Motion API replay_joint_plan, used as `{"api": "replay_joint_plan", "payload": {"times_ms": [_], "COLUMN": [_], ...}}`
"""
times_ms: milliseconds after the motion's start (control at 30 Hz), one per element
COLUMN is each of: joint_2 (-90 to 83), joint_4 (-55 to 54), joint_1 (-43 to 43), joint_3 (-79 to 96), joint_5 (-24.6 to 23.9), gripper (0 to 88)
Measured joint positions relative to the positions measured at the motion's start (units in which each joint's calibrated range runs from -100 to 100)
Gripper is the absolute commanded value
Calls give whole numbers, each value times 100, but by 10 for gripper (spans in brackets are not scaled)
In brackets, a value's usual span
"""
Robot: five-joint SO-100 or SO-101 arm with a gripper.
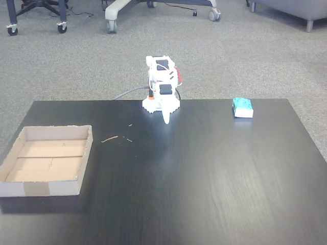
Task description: Pick the green block and drop it in the box on the right.
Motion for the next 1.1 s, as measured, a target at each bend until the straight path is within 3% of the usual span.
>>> {"api": "replay_joint_plan", "payload": {"times_ms": [467, 600, 667, 733, 833, 933, 1100], "joint_2": [0, 0, 0, 685, 2523, 4444, 6383], "joint_4": [0, 830, 1635, 1998, 2424, 3037, 3399], "joint_1": [7, -240, -913, -2201, -4079, -5225, -6287], "joint_3": [0, -854, -2118, -3453, -5545, -7308, -7770], "joint_5": [-44, 44, 332, 317, 254, 254, 425], "gripper": [1, 21, 76, 160, 397, 453, 473]}}
